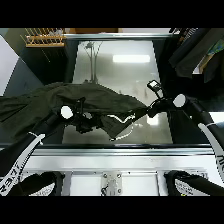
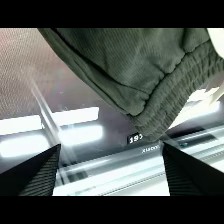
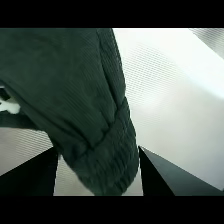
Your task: Fold the clothes and pants, and hang the long-sleeved shirts on hangers.
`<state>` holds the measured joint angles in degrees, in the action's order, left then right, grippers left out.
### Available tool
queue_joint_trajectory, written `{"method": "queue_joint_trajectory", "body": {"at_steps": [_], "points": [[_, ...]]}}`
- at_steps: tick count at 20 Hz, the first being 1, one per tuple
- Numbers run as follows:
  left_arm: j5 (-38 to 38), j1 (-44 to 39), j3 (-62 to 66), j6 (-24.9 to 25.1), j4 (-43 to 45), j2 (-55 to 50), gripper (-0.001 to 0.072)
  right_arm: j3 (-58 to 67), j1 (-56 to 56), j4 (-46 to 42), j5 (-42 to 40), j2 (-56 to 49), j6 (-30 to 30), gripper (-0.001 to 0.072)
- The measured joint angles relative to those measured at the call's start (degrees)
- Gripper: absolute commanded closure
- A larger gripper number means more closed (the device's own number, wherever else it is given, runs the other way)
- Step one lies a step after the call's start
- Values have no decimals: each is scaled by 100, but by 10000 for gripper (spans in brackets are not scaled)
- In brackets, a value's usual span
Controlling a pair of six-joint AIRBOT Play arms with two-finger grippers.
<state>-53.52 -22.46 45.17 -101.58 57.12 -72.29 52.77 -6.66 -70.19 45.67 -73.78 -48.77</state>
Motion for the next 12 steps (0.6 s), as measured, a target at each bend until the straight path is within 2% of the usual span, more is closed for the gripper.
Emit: {"method": "queue_joint_trajectory", "body": {"at_steps": [2, 3, 7, 12], "points": [[212, -94, -109, -63, -74, 11, 33, 0, -46, -20, -120, -166, 42, 598], [334, -175, -138, -101, -101, -4, 33, 0, -59, -22, -166, -223, 44, 685], [560, -568, 28, -166, -166, -415, 33, 0, -87, -42, -240, -326, -42, 686], [382, -1102, 748, -195, -170, -1215, 37, 2, -92, -57, -144, -289, -179, 686]]}}
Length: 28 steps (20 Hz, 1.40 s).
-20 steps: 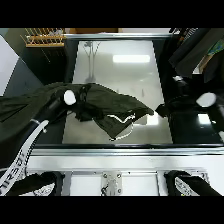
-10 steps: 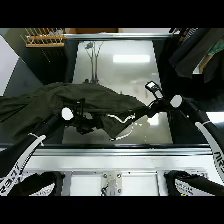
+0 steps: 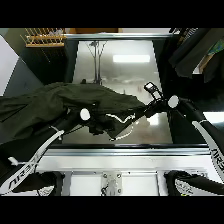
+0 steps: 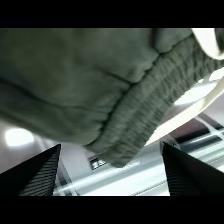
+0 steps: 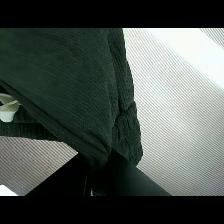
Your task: Fold the clothes and pants, and hang the long-sleeved shirts on hangers.
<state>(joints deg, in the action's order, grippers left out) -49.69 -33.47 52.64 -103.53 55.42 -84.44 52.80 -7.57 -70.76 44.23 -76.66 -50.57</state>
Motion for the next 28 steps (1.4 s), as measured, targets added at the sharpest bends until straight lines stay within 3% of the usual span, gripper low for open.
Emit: {"method": "queue_joint_trajectory", "body": {"at_steps": [1, 2, 3, 7, 10, 14, 17, 22, 25, 28], "points": [[-28, -85, 133, -4, 0, -120, 256, 2, 0, 0, 42, 17, -20, 686], [-81, -166, 269, -11, 4, -229, 543, 7, 0, 0, 94, 37, -42, 685], [-85, -221, 380, -20, 2, -313, 691, 11, 0, -2, 170, 59, -105, 686], [-177, -236, 721, 26, 39, -424, 693, 190, 0, 2, 708, 118, -527, 686], [-483, 140, 1231, 234, 46, -28, 693, 791, 28, 284, 1665, 170, -780, 686], [-1106, 859, 2817, 420, 42, 992, 694, 2430, 219, 1580, 3010, 284, -1252, 687], [-1222, 1174, 4496, 468, 0, 1670, 693, 3958, 424, 3008, 3294, 348, -1768, 687], [-190, 1043, 6653, 608, -42, 2352, 693, 6118, 579, 5128, 2225, 474, -2439, 687], [1198, 699, 6551, 782, -37, 2894, 693, 6561, 601, 5886, 1150, 780, -2463, 688], [2293, 446, 6295, 964, -20, 3316, 694, 6723, 608, 6223, 354, 1180, -2059, 688]]}}
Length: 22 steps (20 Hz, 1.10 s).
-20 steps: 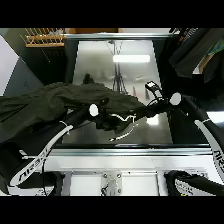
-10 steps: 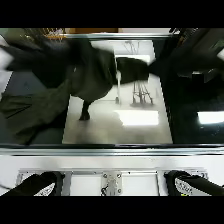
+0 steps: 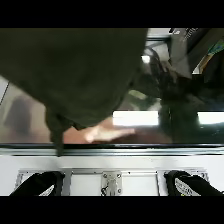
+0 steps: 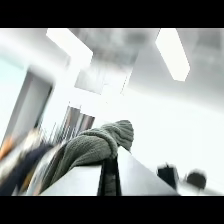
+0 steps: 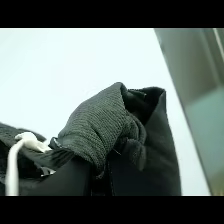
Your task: Fold the clothes and pants, and hang the long-sleeved shirts on hangers.
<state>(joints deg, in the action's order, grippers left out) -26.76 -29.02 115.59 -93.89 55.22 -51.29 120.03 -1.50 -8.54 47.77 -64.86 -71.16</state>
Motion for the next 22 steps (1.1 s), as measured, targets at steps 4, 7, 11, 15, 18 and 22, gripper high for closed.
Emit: {"method": "queue_joint_trajectory", "body": {"at_steps": [4, 7, 11, 15, 18, 22], "points": [[308, -170, 400, 166, 28, -120, 693, 68, 0, 146, -568, 498, 566, 688], [354, -208, 748, 225, 46, -442, 693, 81, 0, 105, -767, 719, 763, 688], [813, -138, 319, 275, 68, -584, 693, -79, 2, -262, -855, 807, 756, 688], [1169, 518, -487, 295, 63, -599, 693, -503, -31, -863, -868, 651, 549, 689], [1196, 1128, -938, 297, 59, -951, 693, -669, -343, -1547, -1001, 72, 442, 687], [1182, 1856, -1198, 310, 63, -2035, 61, -734, -1121, -2889, -2133, -1425, 407, 182]]}}
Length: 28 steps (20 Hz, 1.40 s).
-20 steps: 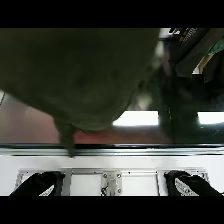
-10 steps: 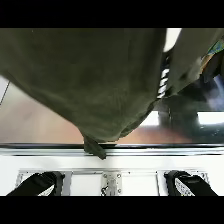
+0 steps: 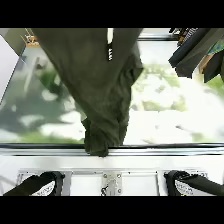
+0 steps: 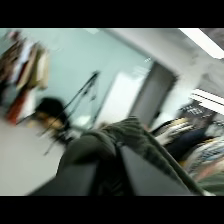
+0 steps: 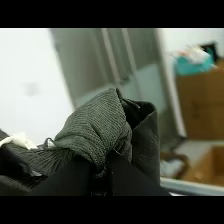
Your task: Fold the clothes and pants, and hang the long-sleeved shirts on hangers.
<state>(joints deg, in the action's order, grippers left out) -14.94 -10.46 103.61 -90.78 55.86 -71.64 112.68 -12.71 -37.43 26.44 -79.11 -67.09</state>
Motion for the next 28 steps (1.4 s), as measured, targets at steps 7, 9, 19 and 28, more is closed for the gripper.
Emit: {"method": "queue_joint_trajectory", "body": {"at_steps": [7, 9, 19, 28], "points": [[-1246, 1497, -81, -481, -348, -1572, 14, 162, -374, -870, -632, -1687, 332, 71], [-2122, 1888, -87, -540, -372, -1762, 14, 173, -313, -1021, -142, -1615, 518, 86], [-4784, 2236, -1082, -581, 501, -2531, 14, -1283, 162, -2455, 4876, -1161, -470, 252], [-4271, 1561, -2031, -584, 529, -3228, 14, -4424, -612, -1926, 4393, -1119, -1233, 247]]}}
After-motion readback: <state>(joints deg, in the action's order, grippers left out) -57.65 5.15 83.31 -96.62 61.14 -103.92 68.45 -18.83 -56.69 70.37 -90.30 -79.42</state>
